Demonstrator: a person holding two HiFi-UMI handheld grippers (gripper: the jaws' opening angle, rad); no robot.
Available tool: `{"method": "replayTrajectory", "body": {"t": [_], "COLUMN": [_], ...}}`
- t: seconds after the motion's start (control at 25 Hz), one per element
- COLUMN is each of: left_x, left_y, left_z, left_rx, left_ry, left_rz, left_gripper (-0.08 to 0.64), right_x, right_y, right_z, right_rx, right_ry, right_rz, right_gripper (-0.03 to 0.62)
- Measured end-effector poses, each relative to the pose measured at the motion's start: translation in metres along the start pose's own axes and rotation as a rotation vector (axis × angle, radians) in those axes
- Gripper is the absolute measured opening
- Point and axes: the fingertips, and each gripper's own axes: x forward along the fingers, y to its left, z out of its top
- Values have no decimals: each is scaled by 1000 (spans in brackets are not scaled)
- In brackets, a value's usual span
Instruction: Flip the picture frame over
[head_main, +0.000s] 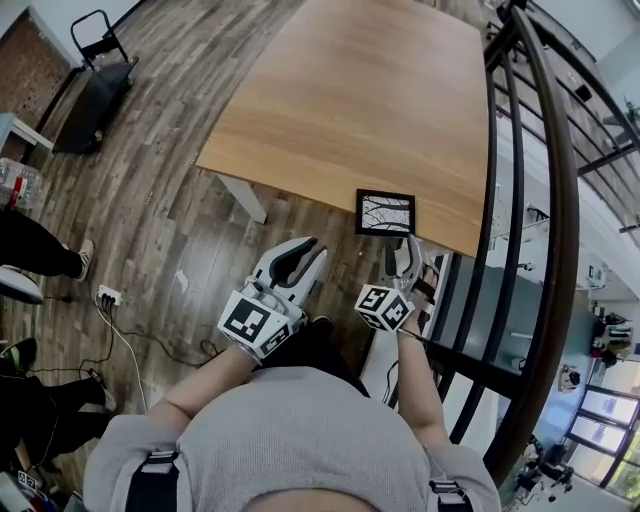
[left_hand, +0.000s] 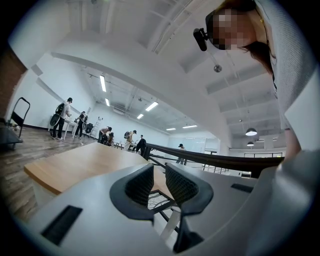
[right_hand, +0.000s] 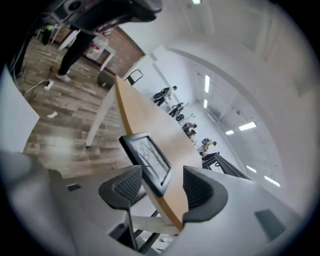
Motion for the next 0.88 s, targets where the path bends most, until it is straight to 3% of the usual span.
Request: {"method": "replayTrajectory", "body": {"t": [0.12, 0.32, 0.44, 0.68, 0.88], "left_x": [8, 22, 30, 39, 36], "left_y": [-2, -17, -29, -51, -55], "left_z": [7, 35, 48, 70, 78], "left_rx": [4, 32, 44, 57, 68], "left_ry": [-20, -88, -116, -174, -195], "left_rz": [-18, -65, -97, -142, -149], "left_gripper": [80, 80, 80, 80, 80], "right_x": [-21, -74, -105, -149, -157], "right_y": [-43, -135, -175, -186, -160], "right_z": [23, 87, 105, 118, 124], "right_rx": [185, 668, 837, 876, 920], "right_ry": [-103, -403, -500, -617, -666], "right_rz": [-81, -167, -240, -214, -55], "right_gripper": [265, 264, 264, 264, 245]}}
